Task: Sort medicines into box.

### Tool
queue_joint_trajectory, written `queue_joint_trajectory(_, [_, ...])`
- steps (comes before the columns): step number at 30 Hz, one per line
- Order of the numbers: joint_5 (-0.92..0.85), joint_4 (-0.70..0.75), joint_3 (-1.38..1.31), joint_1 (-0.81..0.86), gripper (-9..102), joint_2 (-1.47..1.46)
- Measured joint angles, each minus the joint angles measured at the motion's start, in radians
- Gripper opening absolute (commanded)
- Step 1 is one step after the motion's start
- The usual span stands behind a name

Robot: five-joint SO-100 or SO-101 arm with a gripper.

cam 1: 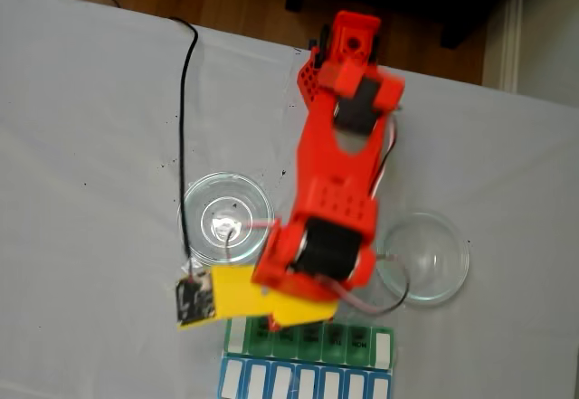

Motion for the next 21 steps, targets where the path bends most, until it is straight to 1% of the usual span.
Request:
queue_joint_trajectory(4, [-0.012,-0.181,0.476,-0.063,1,0.333])
queue_joint_trajectory(5, [-0.021,-0.209,0.548,-0.072,1,0.396])
queue_joint_trajectory(10, [-0.149,-0.417,1.051,-0.057,1,0.833])
queue_joint_trajectory(12, [-0.196,-0.446,1.161,-0.067,1,0.919])
queue_joint_trajectory(14, [-0.264,-0.485,1.355,-0.087,1,1.062])
queue_joint_trajectory(16, [-0.307,-0.474,1.511,-0.110,1,1.195])
queue_joint_trajectory(17, [-0.331,-0.443,1.585,-0.114,1,1.270])
queue_joint_trajectory(19, [-0.383,-0.345,1.674,-0.100,1,1.381])
queue_joint_trajectory(21, [-0.414,-0.261,1.706,-0.106,1,1.431])
